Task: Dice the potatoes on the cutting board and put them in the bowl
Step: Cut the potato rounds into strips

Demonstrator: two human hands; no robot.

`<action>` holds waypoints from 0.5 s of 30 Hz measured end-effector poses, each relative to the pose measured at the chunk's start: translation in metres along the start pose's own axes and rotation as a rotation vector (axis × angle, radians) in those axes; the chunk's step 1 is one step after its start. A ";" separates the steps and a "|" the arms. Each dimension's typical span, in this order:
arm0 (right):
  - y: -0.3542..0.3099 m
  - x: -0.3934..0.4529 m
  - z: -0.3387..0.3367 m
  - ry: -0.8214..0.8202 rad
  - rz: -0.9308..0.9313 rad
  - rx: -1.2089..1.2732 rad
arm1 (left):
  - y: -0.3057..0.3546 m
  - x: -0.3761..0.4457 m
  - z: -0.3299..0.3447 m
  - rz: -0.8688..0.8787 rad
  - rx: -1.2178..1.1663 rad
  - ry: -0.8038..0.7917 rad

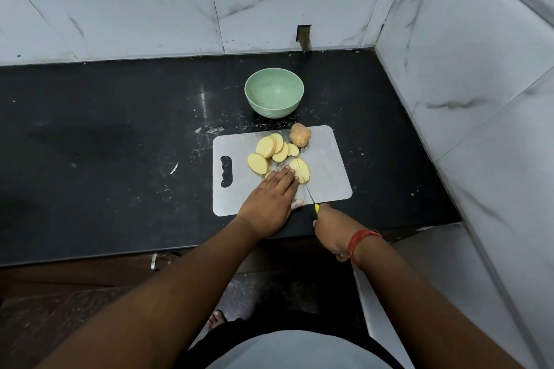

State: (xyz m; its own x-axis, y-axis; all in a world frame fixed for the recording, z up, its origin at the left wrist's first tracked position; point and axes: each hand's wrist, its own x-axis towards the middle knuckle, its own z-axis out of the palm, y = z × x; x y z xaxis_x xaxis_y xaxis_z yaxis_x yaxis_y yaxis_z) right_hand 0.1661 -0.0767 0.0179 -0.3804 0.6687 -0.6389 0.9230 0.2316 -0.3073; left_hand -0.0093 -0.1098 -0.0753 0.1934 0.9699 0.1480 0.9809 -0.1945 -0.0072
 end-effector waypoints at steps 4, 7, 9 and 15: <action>0.004 -0.007 0.001 -0.020 0.015 -0.033 | 0.001 0.000 0.000 -0.006 0.013 0.015; 0.008 -0.015 -0.003 -0.077 0.029 -0.082 | 0.002 -0.001 0.002 -0.015 -0.012 0.023; 0.009 -0.019 -0.009 -0.050 -0.001 -0.063 | 0.002 -0.002 0.004 -0.023 -0.030 0.027; -0.002 -0.020 -0.019 0.081 -0.029 0.083 | 0.005 -0.006 0.002 -0.052 -0.022 0.044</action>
State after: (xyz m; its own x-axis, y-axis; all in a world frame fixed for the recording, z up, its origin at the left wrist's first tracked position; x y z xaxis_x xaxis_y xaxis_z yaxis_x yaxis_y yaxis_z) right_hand 0.1725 -0.0772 0.0448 -0.3980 0.7182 -0.5708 0.9024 0.1945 -0.3845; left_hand -0.0057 -0.1160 -0.0784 0.1406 0.9714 0.1913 0.9887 -0.1477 0.0236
